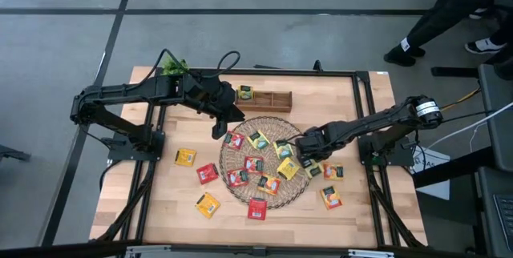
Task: Pick & Place Tea
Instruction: Put the yellow tea bag into the left of the wooden organizer
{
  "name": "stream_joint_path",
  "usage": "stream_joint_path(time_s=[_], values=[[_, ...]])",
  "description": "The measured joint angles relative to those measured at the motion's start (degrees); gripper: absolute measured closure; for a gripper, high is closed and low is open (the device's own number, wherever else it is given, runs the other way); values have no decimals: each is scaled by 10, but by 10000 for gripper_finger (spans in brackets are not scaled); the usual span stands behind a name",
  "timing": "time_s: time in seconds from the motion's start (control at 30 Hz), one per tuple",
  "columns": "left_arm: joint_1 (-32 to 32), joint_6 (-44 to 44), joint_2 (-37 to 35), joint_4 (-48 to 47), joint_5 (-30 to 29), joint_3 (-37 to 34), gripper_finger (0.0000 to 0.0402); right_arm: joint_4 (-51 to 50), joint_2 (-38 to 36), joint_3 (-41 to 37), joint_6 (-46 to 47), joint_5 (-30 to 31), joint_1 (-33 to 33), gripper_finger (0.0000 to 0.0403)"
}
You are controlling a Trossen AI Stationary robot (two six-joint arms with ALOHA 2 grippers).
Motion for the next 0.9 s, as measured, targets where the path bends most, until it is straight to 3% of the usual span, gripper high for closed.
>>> stream_joint_path(time_s=[0.2,0.3,0.57,0.7,0.9], values=[[0,0,0,0,0,0,343,-3,0,2,-8,15,0,400],[0,0,0,0,0,0,343,-1,0,2,-11,16,0,380],[0,4,0,0,0,0,343,30,0,-1,-24,20,0,252],[0,7,0,0,0,0,343,68,0,-28,-8,-9,-1,188],[0,9,0,0,0,0,343,92,0,-61,6,-16,-1,144]])
